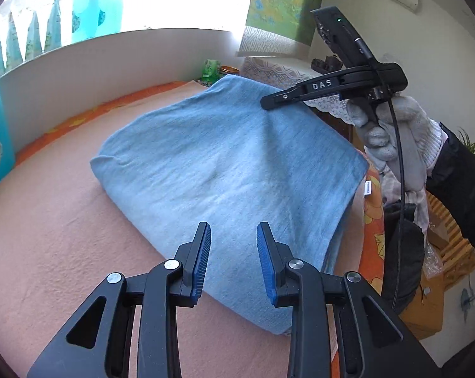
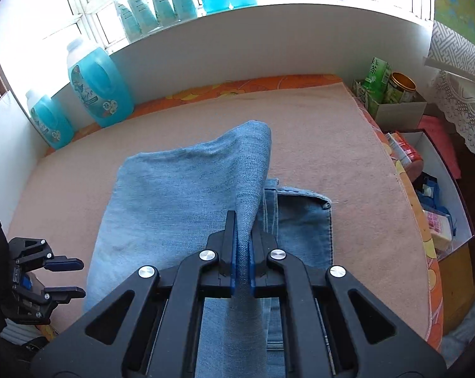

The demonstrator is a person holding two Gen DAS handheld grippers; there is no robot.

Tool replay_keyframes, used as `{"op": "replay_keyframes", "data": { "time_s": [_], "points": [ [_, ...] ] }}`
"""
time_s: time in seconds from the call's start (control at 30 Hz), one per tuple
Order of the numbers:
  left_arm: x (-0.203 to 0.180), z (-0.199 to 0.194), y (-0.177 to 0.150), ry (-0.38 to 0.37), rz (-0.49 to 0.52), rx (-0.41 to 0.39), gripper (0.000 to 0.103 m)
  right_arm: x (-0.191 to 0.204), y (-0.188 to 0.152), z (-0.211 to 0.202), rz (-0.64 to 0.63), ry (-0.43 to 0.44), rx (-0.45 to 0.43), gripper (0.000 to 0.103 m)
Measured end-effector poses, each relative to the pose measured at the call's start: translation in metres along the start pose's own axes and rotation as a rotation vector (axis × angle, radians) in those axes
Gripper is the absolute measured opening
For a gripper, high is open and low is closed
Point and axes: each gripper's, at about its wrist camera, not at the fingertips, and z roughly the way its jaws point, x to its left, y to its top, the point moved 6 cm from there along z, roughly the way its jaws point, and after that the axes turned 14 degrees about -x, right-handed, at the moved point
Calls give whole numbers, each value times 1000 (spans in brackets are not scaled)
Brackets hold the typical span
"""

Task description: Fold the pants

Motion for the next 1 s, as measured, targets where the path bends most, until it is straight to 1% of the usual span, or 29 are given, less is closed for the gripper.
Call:
{"op": "replay_keyframes", "data": {
  "time_s": [0.1, 0.17, 0.3, 0.37, 0.4, 0.43, 0.47, 0.5, 0.53, 0.6, 0.67, 0.73, 0.8, 0.83, 0.93, 1.0],
  "points": [
    [-15, 10, -1, -44, 12, 15, 28, -11, -7, 10, -1, -16, 13, 5],
    [-25, 18, -5, -64, 34, 35, 28, -13, -5, 15, 1, -21, 12, 5],
    [-36, 29, -16, -69, 65, 66, 29, -15, -5, 21, -25, -41, 17, 5],
    [-36, 32, -22, -73, 61, 80, 29, -17, -9, 25, -39, -54, 36, 5],
    [-37, 32, -23, -71, 58, 79, 29, -18, -10, 24, -39, -67, 31, 6],
    [-39, 31, -24, -71, 61, 78, 29, -20, -10, 20, -31, -80, 25, 12],
    [-44, 32, -23, -70, 67, 79, 29, -23, -10, 15, -26, -94, 15, 22],
    [-47, 31, -24, -76, 69, 80, 29, -26, -9, 7, -20, -105, 3, 25],
    [-50, 29, -24, -85, 70, 84, 29, -28, -11, -1, -15, -110, -5, 27],
    [-55, 26, -25, -101, 82, 88, 29, -27, -20, -18, -16, -109, -14, 28],
    [-60, 21, -28, -124, 85, 94, 29, -22, -31, -34, -57, -141, -26, 28],
    [-58, 13, -27, -117, 82, 79, 29, -12, -45, -50, -100, -146, -37, 30],
    [-51, 7, -25, -111, 46, 71, 29, -4, -60, -59, -123, -133, -26, 31],
    [-46, 4, -24, -104, 28, 67, 29, -2, -66, -62, -138, -142, -20, 31],
    [-33, -4, -20, -62, 7, 48, 29, -5, -86, -62, -191, -189, 22, 31],
    [-22, -8, -17, -31, -17, 39, 29, -13, -97, -59, -191, -204, 59, 31]
  ]
}}
